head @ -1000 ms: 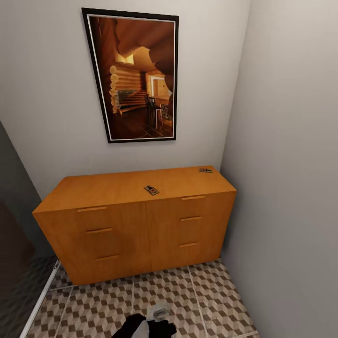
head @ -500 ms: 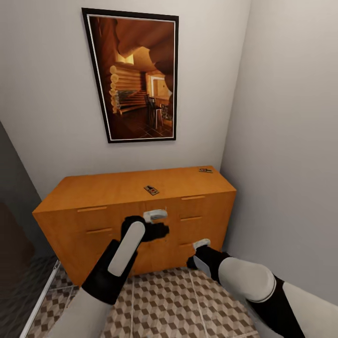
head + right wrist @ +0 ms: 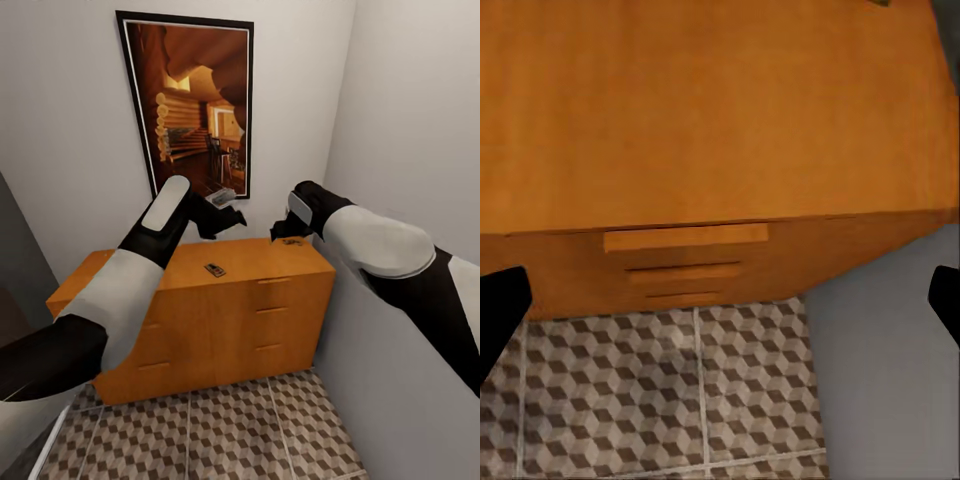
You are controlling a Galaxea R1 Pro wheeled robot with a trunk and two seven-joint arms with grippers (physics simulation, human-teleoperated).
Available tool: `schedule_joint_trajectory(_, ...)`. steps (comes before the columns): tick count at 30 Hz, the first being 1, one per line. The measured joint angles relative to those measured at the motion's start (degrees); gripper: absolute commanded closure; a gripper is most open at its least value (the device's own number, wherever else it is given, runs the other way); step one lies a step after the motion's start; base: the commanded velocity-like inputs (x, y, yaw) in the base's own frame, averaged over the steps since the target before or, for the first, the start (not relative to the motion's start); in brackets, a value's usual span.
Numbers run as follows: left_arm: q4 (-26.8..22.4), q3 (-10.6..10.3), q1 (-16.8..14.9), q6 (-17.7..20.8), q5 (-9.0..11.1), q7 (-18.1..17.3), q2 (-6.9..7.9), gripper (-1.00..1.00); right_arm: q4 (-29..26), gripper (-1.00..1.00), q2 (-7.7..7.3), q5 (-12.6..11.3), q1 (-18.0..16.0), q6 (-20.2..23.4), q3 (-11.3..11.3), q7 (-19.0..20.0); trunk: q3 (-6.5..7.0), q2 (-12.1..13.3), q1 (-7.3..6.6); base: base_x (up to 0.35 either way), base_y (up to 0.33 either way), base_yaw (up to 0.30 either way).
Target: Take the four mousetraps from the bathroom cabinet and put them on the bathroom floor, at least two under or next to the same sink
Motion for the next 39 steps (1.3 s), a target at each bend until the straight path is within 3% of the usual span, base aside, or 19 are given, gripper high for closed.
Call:
schedule_joint_trajectory(5,8.4,0.2,-8.3,-2.6,1.9,-0.3,0.88,-1.0,0.7,-1.0,0.0,-0.5,-7.3,1.8,-0.1,-0.2,-0.01,0.0,-0.05,0.0,0.0,0.0)
schedule_joint_trajectory(8,11.8,0.2,-9.9,-4.7,1.5,-0.4,2.33,-1.0,0.8,-1.0,0.01,-0.7,-8.6,0.3,-0.4,-2.3,-0.02,0.0,-0.05,0.0,0.0,0.0)
schedule_joint_trajectory(11,16.7,0.2,-10.9,-9.3,0.0,-0.4,3.93,-1.0,0.8,-1.0,0.01,-0.9,-9.3,-3.2,-2.0,-6.4,-0.02,0.0,-0.05,0.0,0.0,0.0)
schedule_joint_trajectory(14,20.4,0.1,-11.2,-13.5,-2.1,-0.4,4.28,-1.0,0.7,-1.0,0.01,-1.1,-9.5,-5.5,-6.4,-9.3,-0.02,0.0,-0.05,0.0,0.0,0.0)
schedule_joint_trajectory(15,22.2,0.0,-11.3,-15.6,-3.7,-0.4,4.11,-1.0,0.6,-1.0,0.01,-1.1,-9.6,-6.6,-10.4,-11.1,-0.02,0.0,-0.05,0.0,0.0,0.0)
schedule_joint_trajectory(17,23.6,-0.1,-11.4,-17.0,-5.4,-0.3,3.53,-1.0,0.3,-1.0,0.01,-1.0,-9.7,-7.4,-14.6,-13.0,-0.02,0.0,-0.05,0.0,0.0,0.0)
schedule_joint_trajectory(20,25.7,-0.3,-11.5,-18.6,-7.9,-0.2,1.79,-1.0,-1.0,-1.0,0.03,-0.9,-9.7,-8.4,-19.7,-16.9,-0.02,0.0,-0.05,0.0,0.0,0.0)
schedule_joint_trajectory(22,27.1,-0.3,-11.5,-18.9,-8.6,-0.1,1.15,-1.0,-2.6,-1.0,0.05,-0.9,-9.7,-8.9,-21.0,-18.5,-0.02,0.0,-0.05,0.0,0.0,0.0)
schedule_joint_trajectory(28,32.4,-0.5,-11.6,-19.4,-9.9,0.2,0.22,-1.0,-7.1,-1.0,0.05,-0.9,-9.7,-10.0,-22.7,-21.4,-0.02,0.0,-0.05,0.0,0.0,0.0)
schedule_joint_trajectory(32,34.0,-0.6,-11.6,-18.4,-10.3,0.8,0.05,-1.0,-8.5,-1.0,0.05,-0.6,-9.7,-6.1,-22.9,-21.4,-0.02,0.0,-0.05,0.0,0.0,0.0)
schedule_joint_trajectory(36,34.5,-0.8,-11.6,-13.8,-10.5,1.0,0.04,-1.0,-10.4,-1.0,0.05,-0.2,-9.7,1.4,-23.1,-20.4,-0.02,0.0,-0.05,0.0,0.0,0.0)
schedule_joint_trajectory(39,34.6,-0.8,-11.6,-8.7,-10.6,0.7,-0.02,-1.0,-11.3,-1.0,0.05,2.0,-9.7,4.1,-22.6,-18.9,-0.02,0.0,-0.05,0.0,0.0,0.0)
